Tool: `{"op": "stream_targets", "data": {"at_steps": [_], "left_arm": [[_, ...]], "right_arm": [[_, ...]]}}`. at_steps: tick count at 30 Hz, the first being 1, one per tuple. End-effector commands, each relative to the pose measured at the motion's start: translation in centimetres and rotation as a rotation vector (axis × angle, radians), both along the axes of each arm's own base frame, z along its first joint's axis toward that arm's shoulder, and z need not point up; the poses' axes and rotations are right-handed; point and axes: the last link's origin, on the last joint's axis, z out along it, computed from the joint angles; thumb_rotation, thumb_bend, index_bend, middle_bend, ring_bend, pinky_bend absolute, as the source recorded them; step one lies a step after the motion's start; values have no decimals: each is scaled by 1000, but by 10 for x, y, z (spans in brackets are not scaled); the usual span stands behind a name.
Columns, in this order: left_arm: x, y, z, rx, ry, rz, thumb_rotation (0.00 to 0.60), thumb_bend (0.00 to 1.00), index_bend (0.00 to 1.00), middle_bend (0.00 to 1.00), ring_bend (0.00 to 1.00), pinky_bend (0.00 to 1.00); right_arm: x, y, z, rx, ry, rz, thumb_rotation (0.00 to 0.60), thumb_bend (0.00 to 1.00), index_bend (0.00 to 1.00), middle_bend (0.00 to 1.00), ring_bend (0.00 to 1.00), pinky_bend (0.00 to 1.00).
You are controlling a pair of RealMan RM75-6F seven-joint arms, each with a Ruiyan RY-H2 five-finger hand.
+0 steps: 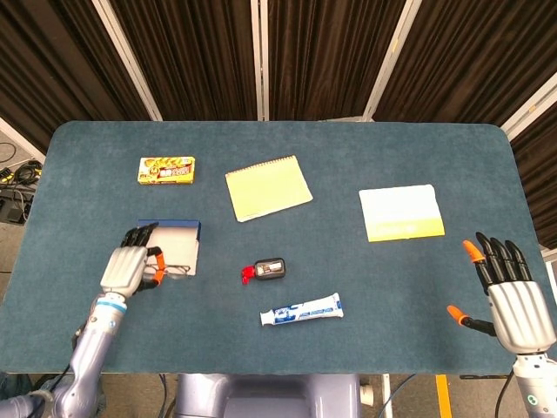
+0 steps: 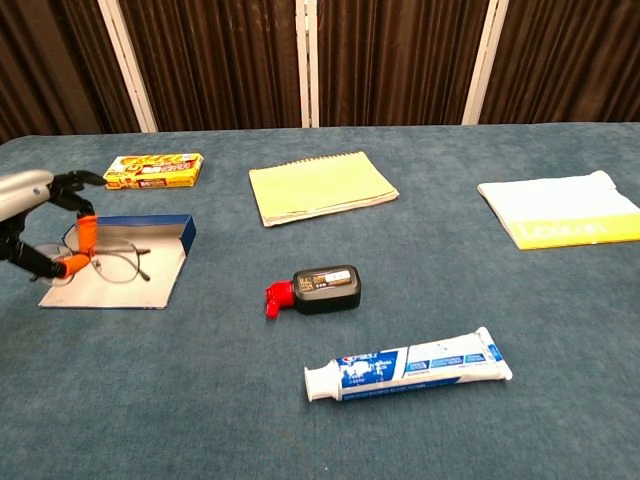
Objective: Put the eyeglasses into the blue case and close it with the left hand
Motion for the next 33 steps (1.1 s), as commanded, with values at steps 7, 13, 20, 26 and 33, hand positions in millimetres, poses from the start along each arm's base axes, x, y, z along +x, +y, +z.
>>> {"op": "stream_targets", "data": {"at_steps": [7, 13, 20, 26, 33], "left_arm": [[-7, 65, -9, 11, -11, 11, 600, 522, 611, 0, 0, 0], [-17, 77, -18, -8, -3, 30, 600, 522, 611, 0, 0, 0], [-24, 86, -24, -8, 0, 34, 600, 514, 595, 0, 0, 0], [-27, 91, -29, -9, 10, 34, 600, 390, 328, 0, 0, 0], [-27, 88, -27, 16, -7, 4, 600, 192, 0, 0, 0, 0]], "right_arm": [[-1, -5, -1, -14, 18, -27, 600, 0, 0, 0, 0, 0], [-3, -8, -2, -16, 26, -45, 600, 0, 0, 0, 0, 0], [-5, -10, -4, -15, 37, -56, 600, 0, 0, 0, 0, 0], [-5, -11, -5, -13, 41, -61, 600, 0, 0, 0, 0, 0], [-5, -10, -5, -14, 42, -60, 600, 0, 0, 0, 0, 0]]}}
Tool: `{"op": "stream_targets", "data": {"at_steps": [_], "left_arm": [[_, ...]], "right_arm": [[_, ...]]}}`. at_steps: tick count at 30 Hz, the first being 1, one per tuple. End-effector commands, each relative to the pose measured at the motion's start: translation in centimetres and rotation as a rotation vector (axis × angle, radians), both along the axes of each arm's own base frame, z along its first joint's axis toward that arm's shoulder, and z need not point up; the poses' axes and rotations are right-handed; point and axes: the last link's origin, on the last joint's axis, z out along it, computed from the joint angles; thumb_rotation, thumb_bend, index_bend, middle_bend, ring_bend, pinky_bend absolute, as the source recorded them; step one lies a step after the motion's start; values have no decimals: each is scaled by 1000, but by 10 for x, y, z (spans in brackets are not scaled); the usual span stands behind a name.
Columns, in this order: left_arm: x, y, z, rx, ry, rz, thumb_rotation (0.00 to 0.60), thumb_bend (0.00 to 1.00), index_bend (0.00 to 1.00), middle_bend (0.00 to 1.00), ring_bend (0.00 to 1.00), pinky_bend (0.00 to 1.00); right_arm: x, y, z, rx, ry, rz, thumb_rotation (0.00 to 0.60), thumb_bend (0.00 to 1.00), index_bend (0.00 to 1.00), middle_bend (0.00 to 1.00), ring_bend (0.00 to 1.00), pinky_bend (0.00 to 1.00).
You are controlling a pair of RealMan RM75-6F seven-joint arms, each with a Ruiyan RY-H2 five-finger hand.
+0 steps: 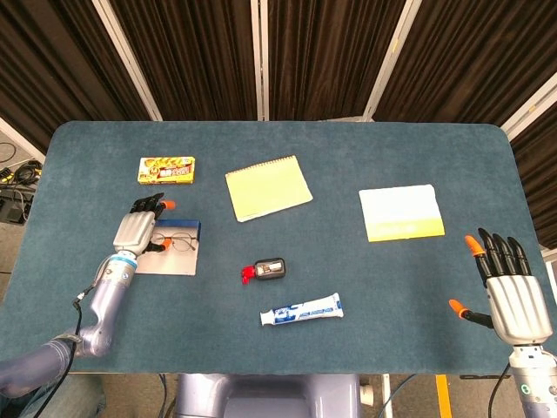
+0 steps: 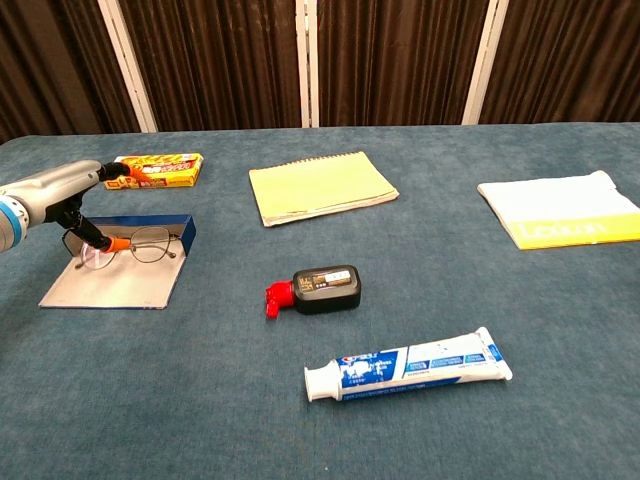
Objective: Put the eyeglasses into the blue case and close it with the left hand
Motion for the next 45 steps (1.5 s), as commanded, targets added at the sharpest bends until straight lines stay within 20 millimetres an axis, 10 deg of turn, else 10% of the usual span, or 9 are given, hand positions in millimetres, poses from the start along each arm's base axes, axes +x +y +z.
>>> {"op": "stream_targets", "data": {"at_steps": [1, 20, 45], "left_arm": [[0, -3, 3, 21, -10, -18, 600, 192, 0, 0, 0, 0], [-3, -9, -1, -18, 49, -50, 600, 60, 0, 0, 0, 0], [20, 42, -7, 33, 217, -82, 600, 73, 0, 0, 0, 0]], "right_arm": [[0, 0, 0, -1, -2, -1, 600, 0, 0, 0, 0, 0], [-1, 0, 0, 7, -7, -4, 600, 0, 0, 0, 0, 0], [-5, -4, 0, 6, -8, -26, 600, 0, 0, 0, 0, 0]]}}
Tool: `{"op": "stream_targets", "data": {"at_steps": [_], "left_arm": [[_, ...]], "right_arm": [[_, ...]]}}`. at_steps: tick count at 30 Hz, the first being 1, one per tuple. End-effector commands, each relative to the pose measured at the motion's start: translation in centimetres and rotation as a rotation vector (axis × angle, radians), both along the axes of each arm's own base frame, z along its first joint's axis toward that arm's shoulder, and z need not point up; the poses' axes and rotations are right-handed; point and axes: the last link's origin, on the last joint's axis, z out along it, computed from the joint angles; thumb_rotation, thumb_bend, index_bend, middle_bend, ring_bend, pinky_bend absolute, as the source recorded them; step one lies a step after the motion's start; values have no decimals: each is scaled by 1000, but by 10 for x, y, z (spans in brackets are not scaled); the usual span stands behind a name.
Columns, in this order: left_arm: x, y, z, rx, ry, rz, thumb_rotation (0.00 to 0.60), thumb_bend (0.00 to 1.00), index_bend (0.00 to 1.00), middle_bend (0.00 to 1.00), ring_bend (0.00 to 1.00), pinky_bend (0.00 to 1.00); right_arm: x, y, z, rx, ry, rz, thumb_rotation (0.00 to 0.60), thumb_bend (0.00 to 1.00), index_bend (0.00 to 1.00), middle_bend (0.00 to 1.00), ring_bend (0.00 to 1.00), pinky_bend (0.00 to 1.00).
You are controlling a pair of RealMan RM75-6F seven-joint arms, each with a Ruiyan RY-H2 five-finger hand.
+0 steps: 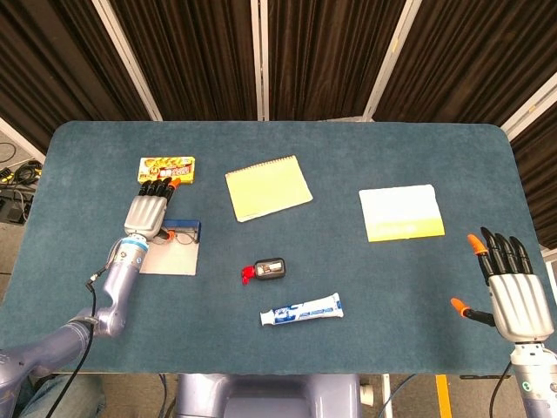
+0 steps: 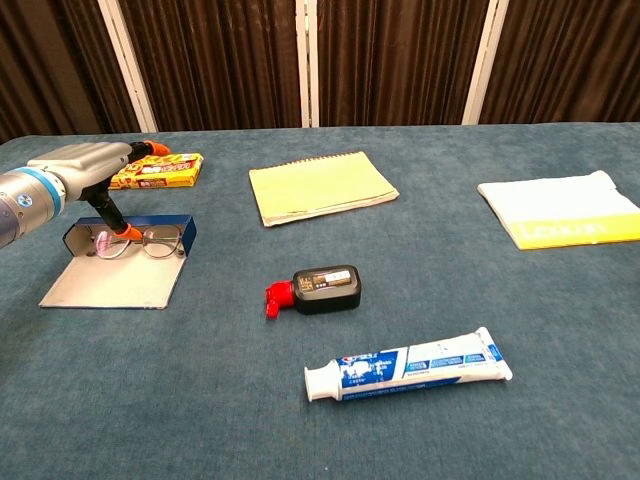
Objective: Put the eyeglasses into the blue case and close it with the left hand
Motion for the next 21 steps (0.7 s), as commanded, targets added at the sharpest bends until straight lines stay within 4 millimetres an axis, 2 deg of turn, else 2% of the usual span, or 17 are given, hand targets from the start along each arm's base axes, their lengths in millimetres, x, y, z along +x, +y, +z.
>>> {"op": "stream_targets", "data": {"at_steps": [1, 7, 12, 18, 21], "left_arm": [[1, 3, 0, 2, -3, 5, 600, 75, 0, 0, 0, 0], [-4, 2, 2, 1, -13, 10, 600, 76, 0, 0, 0, 0], [-10, -7, 14, 17, -36, -16, 600, 76, 0, 0, 0, 0], [-15, -27, 34, 30, -72, -63, 600, 76, 0, 0, 0, 0], [-19, -48, 45, 34, -76, -99, 600, 83, 0, 0, 0, 0]], "right_arm": [[0, 0, 0, 1, 0, -1, 600, 0, 0, 0, 0, 0], [1, 1, 0, -3, 3, -1, 600, 0, 0, 0, 0, 0], [1, 2, 0, -2, 1, 4, 600, 0, 0, 0, 0, 0], [2, 2, 1, -1, -2, 10, 600, 0, 0, 0, 0, 0], [-1, 1, 0, 2, -3, 1, 600, 0, 0, 0, 0, 0]]}}
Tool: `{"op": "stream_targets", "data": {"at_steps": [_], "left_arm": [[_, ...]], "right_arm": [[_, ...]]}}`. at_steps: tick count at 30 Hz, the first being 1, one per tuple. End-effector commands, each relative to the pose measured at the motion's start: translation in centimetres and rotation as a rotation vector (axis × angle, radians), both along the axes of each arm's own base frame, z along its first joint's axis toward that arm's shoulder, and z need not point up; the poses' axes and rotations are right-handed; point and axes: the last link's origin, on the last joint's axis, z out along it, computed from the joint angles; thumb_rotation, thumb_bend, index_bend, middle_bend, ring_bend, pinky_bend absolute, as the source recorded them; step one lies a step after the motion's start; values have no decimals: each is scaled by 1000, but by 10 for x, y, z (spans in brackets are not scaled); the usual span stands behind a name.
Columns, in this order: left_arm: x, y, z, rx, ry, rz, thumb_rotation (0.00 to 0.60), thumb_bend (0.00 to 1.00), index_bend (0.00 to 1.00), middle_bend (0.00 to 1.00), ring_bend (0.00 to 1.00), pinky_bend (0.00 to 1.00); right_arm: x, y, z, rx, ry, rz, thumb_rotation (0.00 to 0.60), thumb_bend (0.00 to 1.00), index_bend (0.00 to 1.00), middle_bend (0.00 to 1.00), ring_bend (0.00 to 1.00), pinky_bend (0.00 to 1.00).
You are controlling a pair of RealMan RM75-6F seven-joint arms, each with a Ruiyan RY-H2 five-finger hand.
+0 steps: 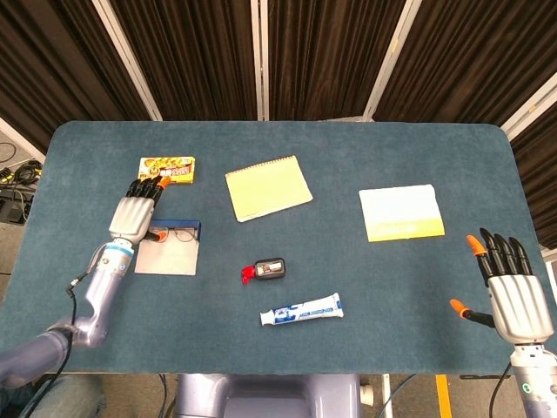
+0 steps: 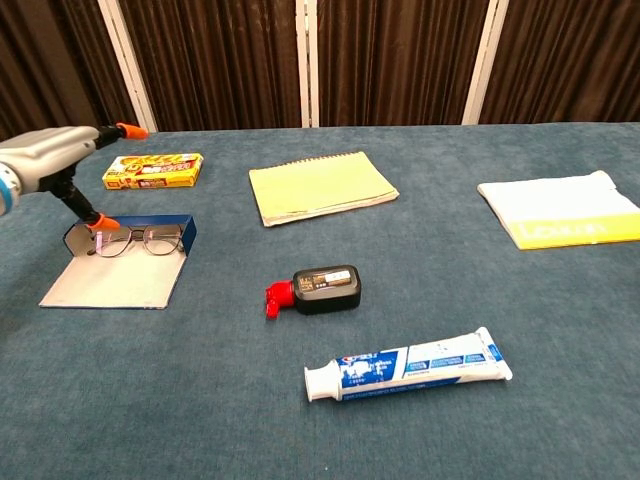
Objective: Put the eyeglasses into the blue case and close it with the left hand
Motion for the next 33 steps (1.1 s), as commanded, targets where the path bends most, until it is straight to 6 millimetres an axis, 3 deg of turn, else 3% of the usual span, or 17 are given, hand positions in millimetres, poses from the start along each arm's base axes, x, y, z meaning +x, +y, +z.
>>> {"op": "stream_targets", "data": {"at_steps": [1, 7, 12, 24, 33], "left_arm": [[-9, -30, 15, 0, -7, -44, 600, 84, 3, 0, 0, 0], [-18, -80, 25, -47, -50, -97, 600, 96, 176, 0, 0, 0], [-25, -98, 21, -59, -49, -114, 600, 154, 375, 0, 0, 0], [-32, -100, -9, -58, -55, -75, 600, 229, 410, 0, 0, 0], [-33, -96, -30, -87, -61, -64, 600, 227, 403, 0, 0, 0]], "right_arm": [[-2, -1, 0, 2, -3, -7, 600, 0, 0, 0, 0, 0], [1, 1, 2, 9, -31, 11, 600, 0, 0, 0, 0, 0], [2, 4, 6, 14, -53, 28, 600, 0, 0, 0, 0, 0], [0, 7, 17, 9, -102, 34, 600, 0, 0, 0, 0, 0], [-2, 5, 18, 12, -106, 26, 600, 0, 0, 0, 0, 0]]}}
